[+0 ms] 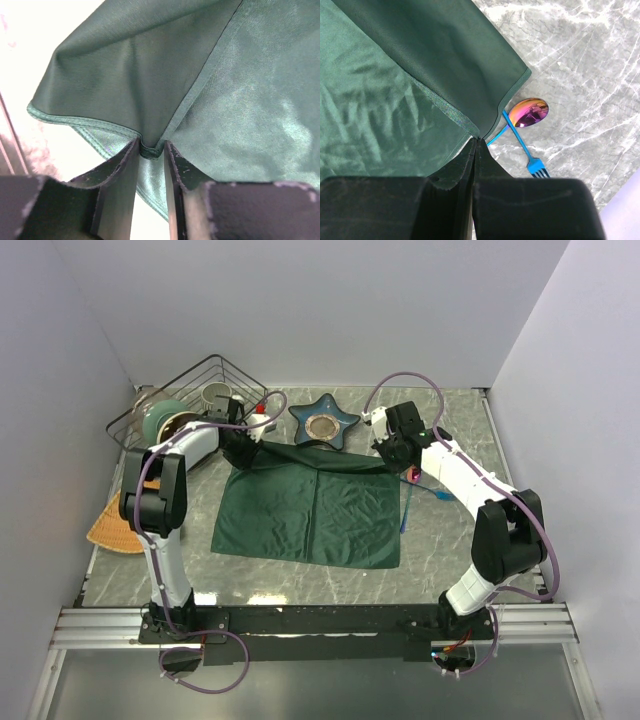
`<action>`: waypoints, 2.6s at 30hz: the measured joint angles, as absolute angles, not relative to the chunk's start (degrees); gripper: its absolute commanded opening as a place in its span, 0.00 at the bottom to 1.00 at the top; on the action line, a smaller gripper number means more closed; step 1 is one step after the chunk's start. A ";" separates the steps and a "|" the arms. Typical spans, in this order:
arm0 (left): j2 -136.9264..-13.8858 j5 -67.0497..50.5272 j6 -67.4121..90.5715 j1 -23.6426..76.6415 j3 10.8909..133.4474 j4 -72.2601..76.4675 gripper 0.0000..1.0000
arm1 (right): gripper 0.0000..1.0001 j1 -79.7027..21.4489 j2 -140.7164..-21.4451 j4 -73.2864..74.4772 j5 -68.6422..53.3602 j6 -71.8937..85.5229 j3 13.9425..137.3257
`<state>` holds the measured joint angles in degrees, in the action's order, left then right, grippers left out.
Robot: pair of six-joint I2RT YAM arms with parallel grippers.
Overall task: Fold the napkin into a case and place the utensils inside
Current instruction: Pick up the flattened napkin from the center of the board, then fold and flatten the napkin at the center of the board.
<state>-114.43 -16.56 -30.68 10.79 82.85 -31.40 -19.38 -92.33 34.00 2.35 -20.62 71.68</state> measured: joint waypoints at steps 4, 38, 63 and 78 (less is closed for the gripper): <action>-114.08 -16.45 -30.46 10.79 83.00 -31.62 0.11 | 0.00 -19.38 -92.33 34.11 2.31 -20.62 71.68; -80.62 -19.35 -43.75 0.91 47.94 -48.86 0.01 | 0.00 -36.45 -70.61 40.88 2.39 -26.15 45.87; -69.89 -15.05 -41.06 8.29 41.65 -50.70 0.07 | 0.00 -39.00 -71.53 39.53 3.84 -29.93 41.80; -70.00 -11.90 -39.35 12.64 41.50 -51.51 0.05 | 0.00 -39.55 -72.01 39.66 3.84 -29.95 40.10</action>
<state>-70.00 -11.90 -39.35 12.64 41.50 -51.51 -39.55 -72.01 39.66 3.84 -29.95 40.10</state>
